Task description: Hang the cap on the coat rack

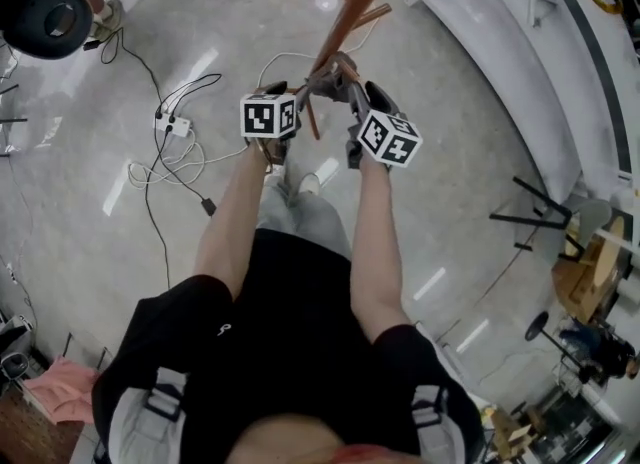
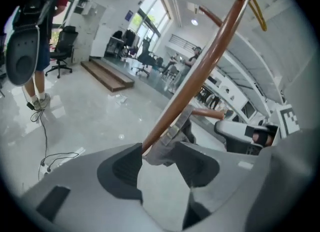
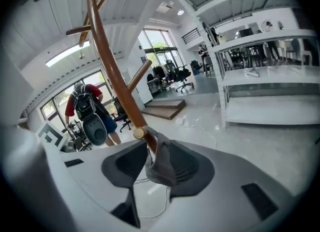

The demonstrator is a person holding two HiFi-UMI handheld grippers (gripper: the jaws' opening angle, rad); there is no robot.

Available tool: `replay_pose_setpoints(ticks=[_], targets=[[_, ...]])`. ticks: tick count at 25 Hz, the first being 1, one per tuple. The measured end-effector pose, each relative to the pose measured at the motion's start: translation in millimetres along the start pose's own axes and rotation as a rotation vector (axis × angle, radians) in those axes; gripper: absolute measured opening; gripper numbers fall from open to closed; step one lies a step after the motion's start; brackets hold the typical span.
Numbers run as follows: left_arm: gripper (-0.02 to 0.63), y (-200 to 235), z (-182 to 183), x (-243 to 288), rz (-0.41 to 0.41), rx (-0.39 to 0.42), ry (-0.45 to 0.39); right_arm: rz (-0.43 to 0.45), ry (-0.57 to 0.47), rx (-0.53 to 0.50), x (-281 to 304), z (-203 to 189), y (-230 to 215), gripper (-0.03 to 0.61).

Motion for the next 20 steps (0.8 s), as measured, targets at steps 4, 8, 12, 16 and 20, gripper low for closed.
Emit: replay_pose_setpoints(ticks=[4,8,12,16,20], targets=[[0.179,-28,21,-40,0.024,0.015,-0.210,-0.063,-0.078,-0.014,-34,22,-1,0.101],[-0.002,-74,43,-74,0.115,0.213,-0.337,-0.023,-0.263,-0.080,-82,65,7,0.035],[-0.002,-130,67,-97,0.067,0.342,-0.463,0.070,-0.442,-0.165,-133,107,13,-0.003],[-0.002,-171,92,-128,0.044,0.428,-0.585,0.131,-0.568,-0.250,-168,137,28,-0.005],[-0.002,-192,98,-146,0.070,0.507,-0.621,0.147,-0.596,-0.292,-183,148,34,-0.005]])
Point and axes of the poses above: the fingertips, and each gripper's own axes: x forward along the fingers, y to its left, z out of its top, the point moved 10 cm from there along -x, backward along the fingers, and after that the axes turned 12 degrees about -z, right-handed, at the moved point
